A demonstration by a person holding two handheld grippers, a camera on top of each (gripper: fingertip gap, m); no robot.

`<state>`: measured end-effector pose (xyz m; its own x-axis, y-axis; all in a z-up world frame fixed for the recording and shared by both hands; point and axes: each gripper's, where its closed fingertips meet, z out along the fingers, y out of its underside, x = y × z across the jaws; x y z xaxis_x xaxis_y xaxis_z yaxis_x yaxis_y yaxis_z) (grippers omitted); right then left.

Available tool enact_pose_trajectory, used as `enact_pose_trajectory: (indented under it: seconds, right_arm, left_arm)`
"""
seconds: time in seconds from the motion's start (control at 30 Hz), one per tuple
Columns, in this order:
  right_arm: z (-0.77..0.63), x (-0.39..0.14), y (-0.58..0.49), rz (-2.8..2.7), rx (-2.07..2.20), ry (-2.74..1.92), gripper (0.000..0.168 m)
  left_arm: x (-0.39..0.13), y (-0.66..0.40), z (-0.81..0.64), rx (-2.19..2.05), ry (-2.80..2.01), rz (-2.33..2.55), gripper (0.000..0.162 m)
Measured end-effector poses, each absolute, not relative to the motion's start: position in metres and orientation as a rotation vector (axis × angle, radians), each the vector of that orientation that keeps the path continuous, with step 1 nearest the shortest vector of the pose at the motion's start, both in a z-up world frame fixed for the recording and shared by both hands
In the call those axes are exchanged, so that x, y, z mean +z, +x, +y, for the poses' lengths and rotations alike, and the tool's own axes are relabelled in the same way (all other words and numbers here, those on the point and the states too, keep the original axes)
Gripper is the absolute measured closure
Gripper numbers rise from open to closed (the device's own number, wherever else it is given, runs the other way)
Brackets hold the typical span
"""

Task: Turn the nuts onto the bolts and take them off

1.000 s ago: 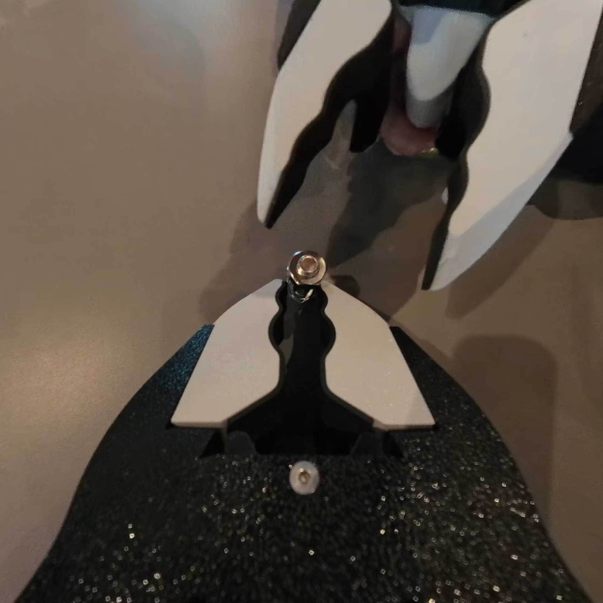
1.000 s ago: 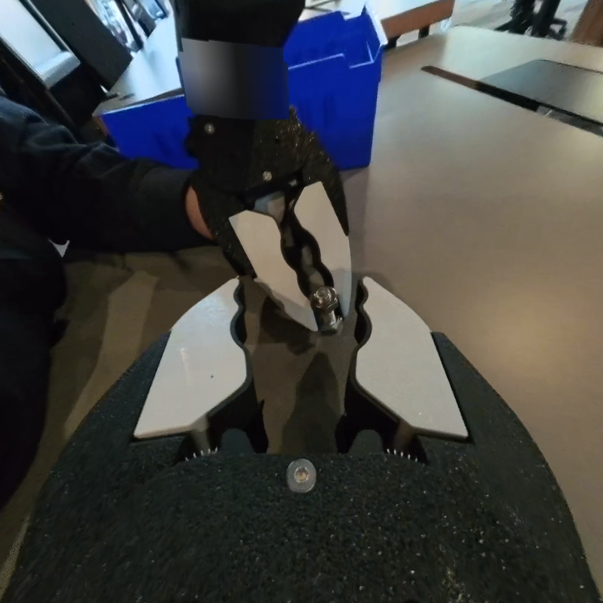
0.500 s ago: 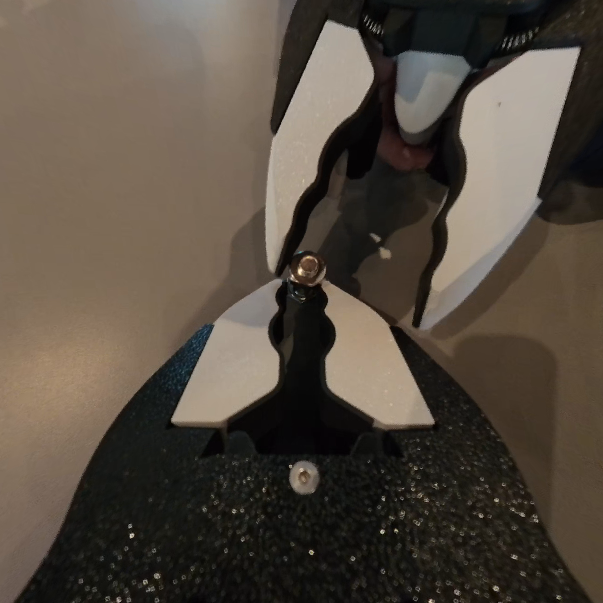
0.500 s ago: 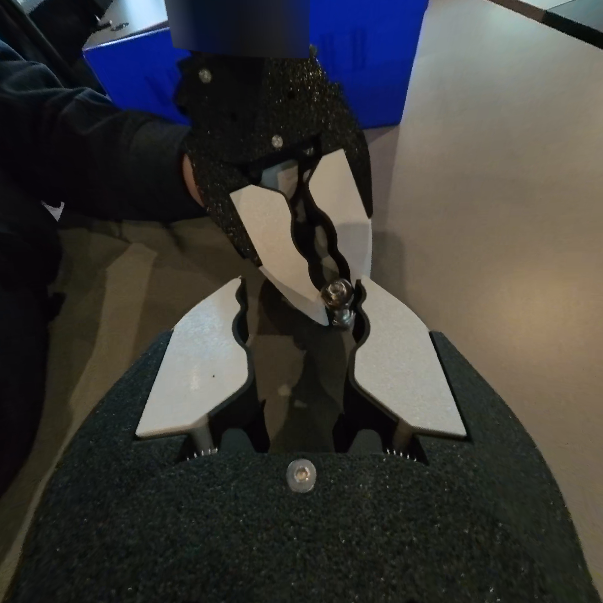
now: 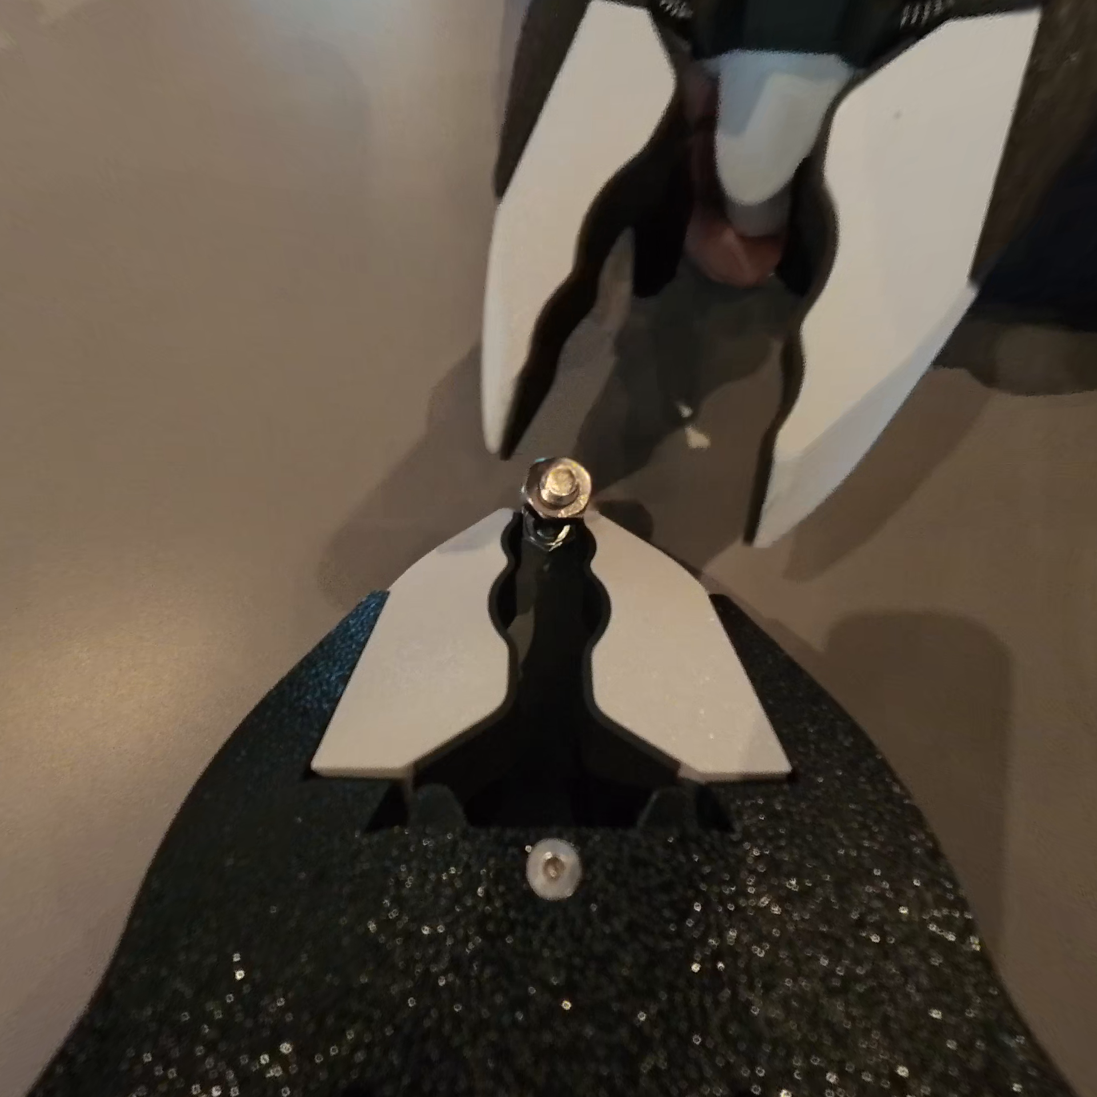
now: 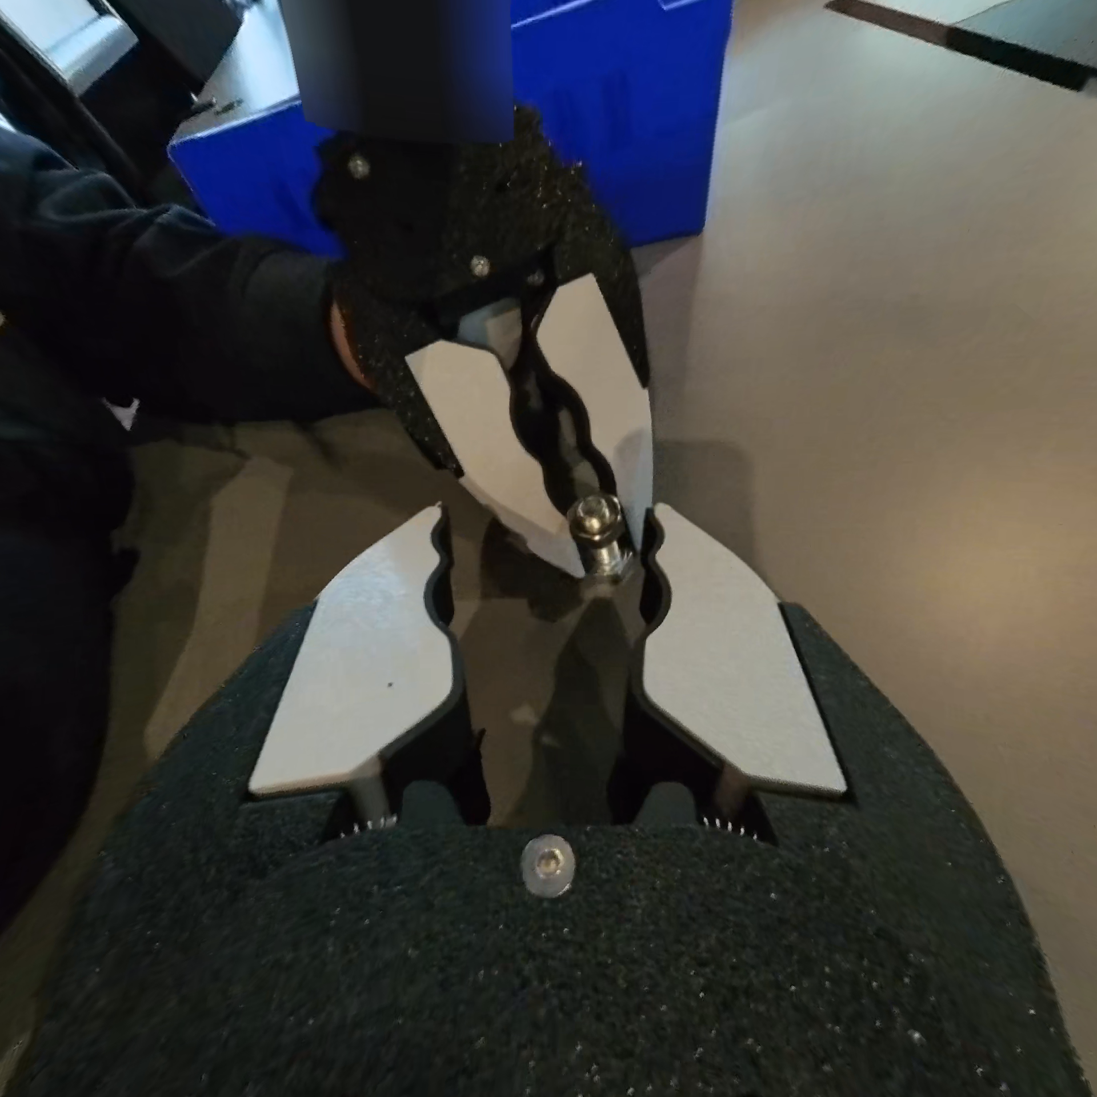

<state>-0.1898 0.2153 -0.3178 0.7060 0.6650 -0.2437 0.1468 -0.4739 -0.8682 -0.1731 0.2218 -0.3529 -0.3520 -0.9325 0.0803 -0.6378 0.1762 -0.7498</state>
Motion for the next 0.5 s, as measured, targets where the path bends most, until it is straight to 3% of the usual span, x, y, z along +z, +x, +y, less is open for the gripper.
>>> enact_pose_trajectory:
  seconds: [0.03, 0.5]
  right_arm:
    - [0.218, -0.319, -0.191, -0.635, 0.700, -2.005, 0.106]
    - [0.200, -0.329, -0.194, -0.734, 0.610, -2.045, 0.105]
  left_arm:
    - [-0.353, -0.173, 0.222, -1.004, -1.481, 2.061, 0.146]
    - [-0.353, -0.173, 0.221, -1.011, -1.483, 2.064, 0.145]
